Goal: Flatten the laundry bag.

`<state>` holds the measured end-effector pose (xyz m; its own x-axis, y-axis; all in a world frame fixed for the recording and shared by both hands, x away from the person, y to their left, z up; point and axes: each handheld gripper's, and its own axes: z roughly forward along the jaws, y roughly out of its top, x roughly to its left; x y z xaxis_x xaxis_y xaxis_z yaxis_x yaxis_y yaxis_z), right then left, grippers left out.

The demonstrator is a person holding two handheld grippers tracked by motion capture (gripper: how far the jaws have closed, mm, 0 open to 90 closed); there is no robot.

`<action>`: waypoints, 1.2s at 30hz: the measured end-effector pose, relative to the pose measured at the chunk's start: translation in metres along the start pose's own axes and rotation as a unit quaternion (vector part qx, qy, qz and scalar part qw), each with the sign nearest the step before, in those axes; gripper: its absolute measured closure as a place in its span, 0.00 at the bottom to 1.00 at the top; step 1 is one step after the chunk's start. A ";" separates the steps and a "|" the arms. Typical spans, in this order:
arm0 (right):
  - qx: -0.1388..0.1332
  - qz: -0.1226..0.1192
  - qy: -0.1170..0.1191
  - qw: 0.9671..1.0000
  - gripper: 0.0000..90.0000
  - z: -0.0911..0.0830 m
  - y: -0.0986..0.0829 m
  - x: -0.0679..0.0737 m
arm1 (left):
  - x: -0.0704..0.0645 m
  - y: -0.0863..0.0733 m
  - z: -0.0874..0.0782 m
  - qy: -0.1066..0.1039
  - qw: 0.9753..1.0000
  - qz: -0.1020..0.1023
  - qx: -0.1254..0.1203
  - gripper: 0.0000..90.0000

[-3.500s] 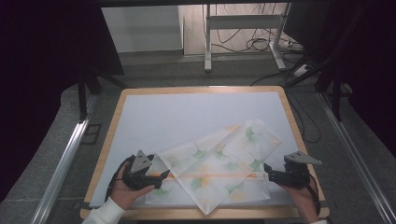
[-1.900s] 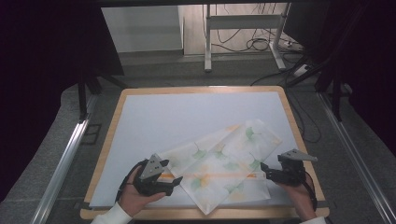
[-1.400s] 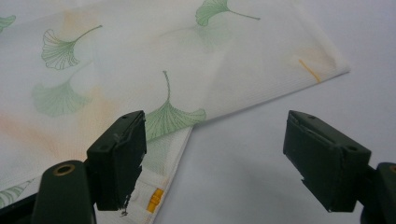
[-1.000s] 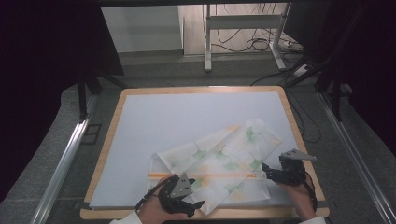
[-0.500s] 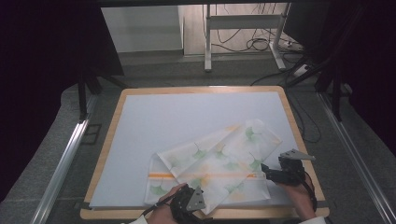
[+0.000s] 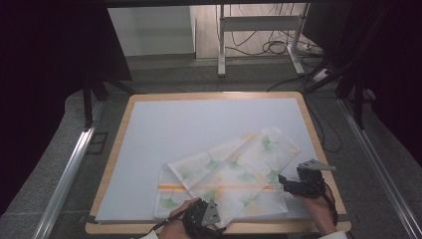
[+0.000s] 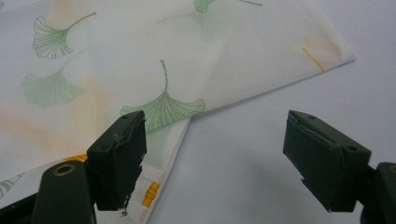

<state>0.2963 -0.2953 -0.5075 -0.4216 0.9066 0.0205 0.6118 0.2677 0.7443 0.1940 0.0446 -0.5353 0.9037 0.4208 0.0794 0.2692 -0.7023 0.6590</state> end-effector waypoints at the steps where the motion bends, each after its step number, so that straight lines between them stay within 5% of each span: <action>1: 0.000 0.000 0.000 1.000 0.24 0.000 0.000 0.000 | 0.000 0.000 -0.001 -0.001 1.000 -0.001 -0.002 0.39; 11: -0.001 0.002 0.000 1.000 0.24 0.000 0.000 -0.001 | 0.010 0.000 -0.005 -0.041 0.999 -0.021 -0.010 0.73; 18: -0.002 0.004 -0.001 1.000 0.24 0.000 0.000 -0.001 | 0.012 0.001 -0.005 -0.041 0.999 -0.031 -0.007 0.92; 36: -0.005 0.004 -0.002 1.000 0.24 -0.001 0.001 0.000 | 0.020 0.004 -0.017 -0.029 0.998 -0.036 -0.041 0.99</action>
<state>0.2956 -0.2956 -0.5060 -0.4140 0.9100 0.0245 0.6082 0.2565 0.7512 0.2071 0.0601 -0.5186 0.9009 0.4339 -0.0126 0.3088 -0.6203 0.7210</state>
